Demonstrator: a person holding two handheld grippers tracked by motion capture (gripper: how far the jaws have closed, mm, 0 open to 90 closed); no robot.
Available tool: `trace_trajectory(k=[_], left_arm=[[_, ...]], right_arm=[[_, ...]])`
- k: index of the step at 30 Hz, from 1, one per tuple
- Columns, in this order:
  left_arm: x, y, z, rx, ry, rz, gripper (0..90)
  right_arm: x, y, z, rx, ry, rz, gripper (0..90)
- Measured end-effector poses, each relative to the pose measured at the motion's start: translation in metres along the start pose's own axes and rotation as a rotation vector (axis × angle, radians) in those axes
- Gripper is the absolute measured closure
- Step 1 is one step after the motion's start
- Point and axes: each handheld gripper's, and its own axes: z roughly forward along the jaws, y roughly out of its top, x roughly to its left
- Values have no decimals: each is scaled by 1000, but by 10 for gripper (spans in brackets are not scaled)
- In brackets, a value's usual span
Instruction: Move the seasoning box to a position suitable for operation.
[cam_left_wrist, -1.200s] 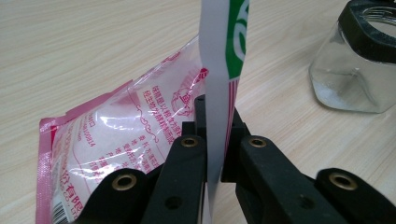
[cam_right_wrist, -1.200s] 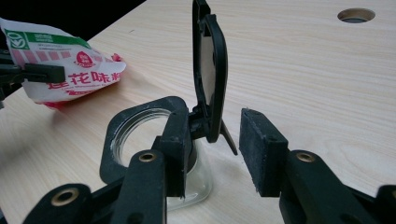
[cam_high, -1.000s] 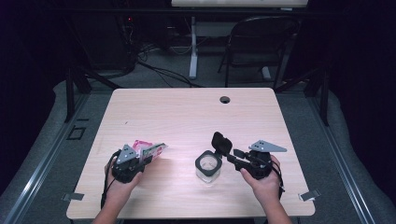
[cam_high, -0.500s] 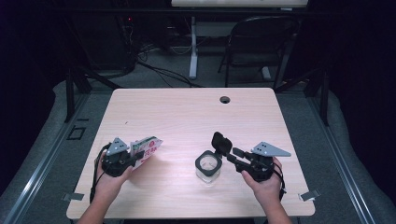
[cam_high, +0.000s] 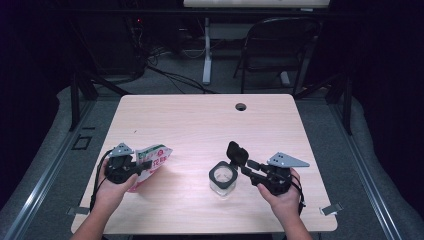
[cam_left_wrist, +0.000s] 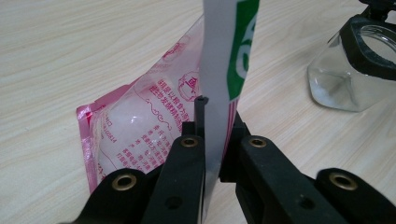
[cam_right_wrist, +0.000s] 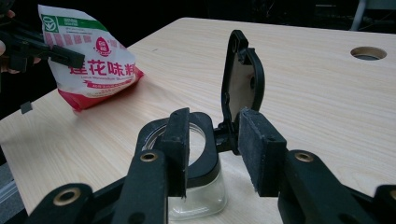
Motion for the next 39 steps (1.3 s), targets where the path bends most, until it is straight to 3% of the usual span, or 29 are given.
trace_trajectory(k=[4,11,16,22,24,31,39], left_arm=[[-1,2,0,5,9,13,900],[-4,3,-2,2,44,72,900],[-2,4,-6,-2,51,81,900],[0,10,-16,-21,91,103,900],[2,15,-23,-32,124,122,900],[11,28,-41,-68,165,125,900],[0,39,-49,-103,128,154,900]], right_arm=[[0,0,1,4,0,0,632],[2,-1,4,16,-5,-2,622],[3,-2,7,22,-3,-4,617],[4,-2,7,25,-3,-7,613],[3,-2,7,22,3,4,612],[0,-3,7,13,12,31,612],[2,-3,8,21,10,26,612]])
